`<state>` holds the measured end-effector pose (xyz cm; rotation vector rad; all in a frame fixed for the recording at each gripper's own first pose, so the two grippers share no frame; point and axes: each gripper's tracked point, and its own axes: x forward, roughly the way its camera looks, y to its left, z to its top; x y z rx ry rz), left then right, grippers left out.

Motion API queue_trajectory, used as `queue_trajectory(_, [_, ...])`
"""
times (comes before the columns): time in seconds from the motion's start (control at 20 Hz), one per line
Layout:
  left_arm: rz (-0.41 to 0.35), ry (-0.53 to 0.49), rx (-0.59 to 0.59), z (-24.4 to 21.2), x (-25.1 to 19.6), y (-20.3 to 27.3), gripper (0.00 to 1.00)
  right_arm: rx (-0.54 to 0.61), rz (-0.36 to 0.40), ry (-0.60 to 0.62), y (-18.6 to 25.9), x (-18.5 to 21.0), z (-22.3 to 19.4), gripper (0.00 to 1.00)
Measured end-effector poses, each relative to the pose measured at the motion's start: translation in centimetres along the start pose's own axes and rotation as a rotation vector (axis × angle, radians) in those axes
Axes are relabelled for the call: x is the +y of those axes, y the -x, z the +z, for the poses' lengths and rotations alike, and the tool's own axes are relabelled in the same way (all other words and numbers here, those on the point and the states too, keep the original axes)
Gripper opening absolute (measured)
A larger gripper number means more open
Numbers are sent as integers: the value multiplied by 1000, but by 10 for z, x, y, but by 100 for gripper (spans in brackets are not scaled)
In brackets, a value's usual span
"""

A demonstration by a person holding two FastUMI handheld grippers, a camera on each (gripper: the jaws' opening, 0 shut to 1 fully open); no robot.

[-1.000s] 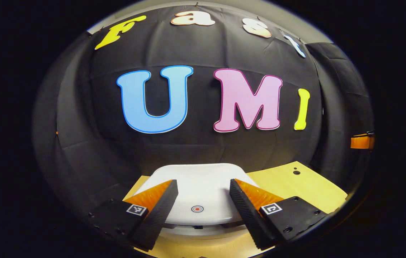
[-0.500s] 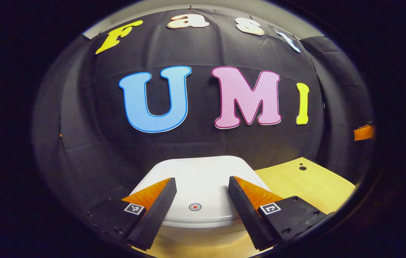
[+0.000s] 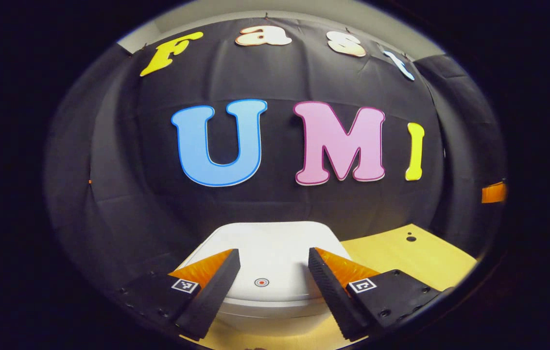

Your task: Press the lid of the desktop garbage bin to open it, pick up the crumpled paper on the desktop and throw it into the bin, then pick up the pop can on the desktop and drop it into the bin, and finally close the garbage bin lid.

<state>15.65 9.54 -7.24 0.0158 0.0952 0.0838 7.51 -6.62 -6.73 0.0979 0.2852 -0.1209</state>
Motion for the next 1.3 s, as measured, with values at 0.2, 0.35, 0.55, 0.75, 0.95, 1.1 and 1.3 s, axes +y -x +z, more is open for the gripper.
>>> queue_trajectory(0.2, [15,-27,-123,59,-26,55,95,-80,-10,-2,30,12,20,96])
queue_trajectory(0.35, [9,-3,-140,83,-44,101,95,-143,-12,21,62,26,32,96])
queue_trajectory(0.55, [-32,-18,-152,87,-63,158,95,-165,-8,57,99,44,31,96])
queue_trajectory(0.75, [-66,-36,-147,77,-72,201,95,-174,26,69,138,66,28,96])
queue_trajectory(0.95, [-87,-15,-131,64,-71,228,95,-195,34,87,169,79,24,96])
queue_trajectory(1.1, [-93,6,-128,62,-61,240,95,-214,-2,101,185,77,23,96])
queue_trajectory(1.3, [-72,-17,-152,67,-49,248,95,-258,-22,99,202,73,39,97])
